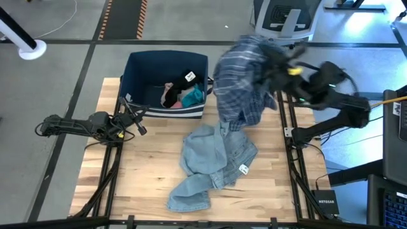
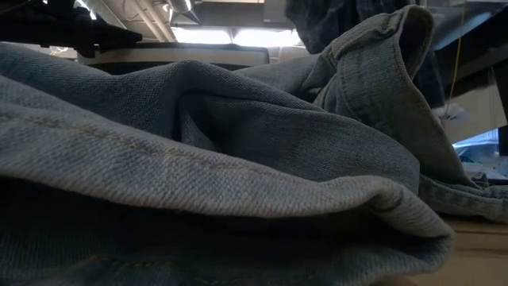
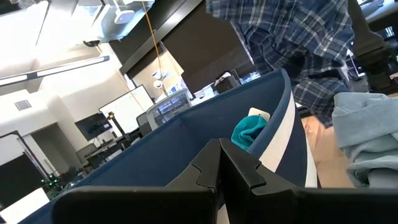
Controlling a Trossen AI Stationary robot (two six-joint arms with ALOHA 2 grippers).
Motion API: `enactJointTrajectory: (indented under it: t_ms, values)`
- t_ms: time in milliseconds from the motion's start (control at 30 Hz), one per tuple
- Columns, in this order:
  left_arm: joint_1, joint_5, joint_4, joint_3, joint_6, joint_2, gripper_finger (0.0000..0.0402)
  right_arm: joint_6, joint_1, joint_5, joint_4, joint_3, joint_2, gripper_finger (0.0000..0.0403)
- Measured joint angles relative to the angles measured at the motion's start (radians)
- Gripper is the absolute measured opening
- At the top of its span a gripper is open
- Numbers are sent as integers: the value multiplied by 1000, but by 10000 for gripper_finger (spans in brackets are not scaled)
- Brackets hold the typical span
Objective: Sort clothes
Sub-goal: Put the blue shirt into the blue laundry bin
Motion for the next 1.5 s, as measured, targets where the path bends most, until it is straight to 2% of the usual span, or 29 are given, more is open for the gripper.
enactJointTrajectory:
  t_ms: [267,367,500,567,667,833,967,1100,1233,1433,1500]
  values:
    - [0,0,0,0,0,0,1,-13,-147,-138,-110,461,397,24]
    - [0,0,0,0,0,0,1,-12,-197,-232,-170,648,555,24]
    - [0,0,0,0,0,0,1,38,-258,-305,-175,857,744,24]
    - [0,0,1,0,-1,0,1,66,-288,-342,-55,799,757,24]
    - [0,0,-1,0,0,0,1,144,-342,-414,-31,750,782,24]
    - [0,0,0,0,0,0,1,299,-425,-442,-212,744,872,25]
    - [0,0,0,0,0,0,1,365,-454,-446,-326,742,933,43]
    - [0,0,0,0,0,0,1,380,-459,-449,-433,743,962,78]
    - [0,0,0,0,0,0,1,379,-458,-480,-564,746,964,129]
    - [0,0,1,0,0,0,1,340,-449,-453,-867,858,937,198]
    - [0,0,0,0,0,0,1,299,-438,-433,-925,832,892,211]
